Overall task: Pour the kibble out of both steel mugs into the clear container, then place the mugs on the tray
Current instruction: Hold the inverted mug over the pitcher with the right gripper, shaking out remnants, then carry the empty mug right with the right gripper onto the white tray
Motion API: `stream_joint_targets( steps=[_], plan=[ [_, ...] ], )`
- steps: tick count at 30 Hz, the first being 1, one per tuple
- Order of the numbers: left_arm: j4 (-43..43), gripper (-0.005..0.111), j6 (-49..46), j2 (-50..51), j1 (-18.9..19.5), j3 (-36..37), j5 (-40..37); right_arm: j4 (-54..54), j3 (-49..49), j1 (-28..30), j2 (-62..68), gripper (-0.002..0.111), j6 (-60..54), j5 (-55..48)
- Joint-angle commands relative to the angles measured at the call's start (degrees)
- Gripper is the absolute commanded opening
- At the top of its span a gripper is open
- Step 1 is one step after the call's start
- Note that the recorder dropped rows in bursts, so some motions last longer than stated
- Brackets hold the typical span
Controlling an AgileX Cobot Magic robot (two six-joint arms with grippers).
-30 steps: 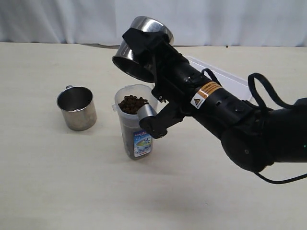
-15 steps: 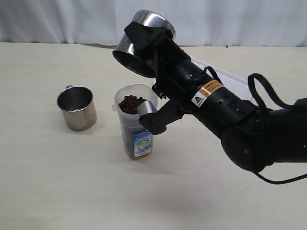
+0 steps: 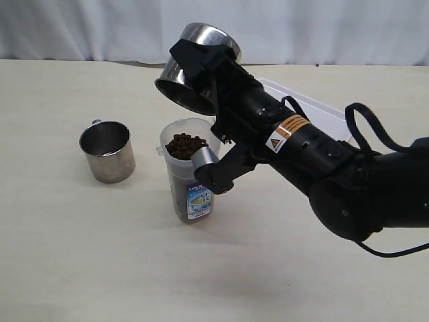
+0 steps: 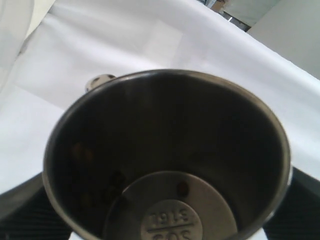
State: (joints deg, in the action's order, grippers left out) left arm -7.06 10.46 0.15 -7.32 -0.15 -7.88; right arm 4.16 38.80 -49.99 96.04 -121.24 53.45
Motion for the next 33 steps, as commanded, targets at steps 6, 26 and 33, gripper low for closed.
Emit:
stream_joint_targets(
  steps=[6, 26, 33],
  plan=[
    [0.32, 0.0, 0.11, -0.15, 0.0, 0.15, 0.71, -1.25, -0.14, 0.0, 0.08, 0.005, -0.12, -1.33],
    [0.32, 0.0, 0.11, -0.15, 0.0, 0.15, 0.71, -4.86, -0.14, 0.0, 0.08, 0.005, -0.12, 0.0],
    [0.15, 0.0, 0.11, -0.15, 0.0, 0.15, 0.71, 9.66, -0.14, -0.11, 0.08, 0.005, 2.83, 3.71]
  ],
)
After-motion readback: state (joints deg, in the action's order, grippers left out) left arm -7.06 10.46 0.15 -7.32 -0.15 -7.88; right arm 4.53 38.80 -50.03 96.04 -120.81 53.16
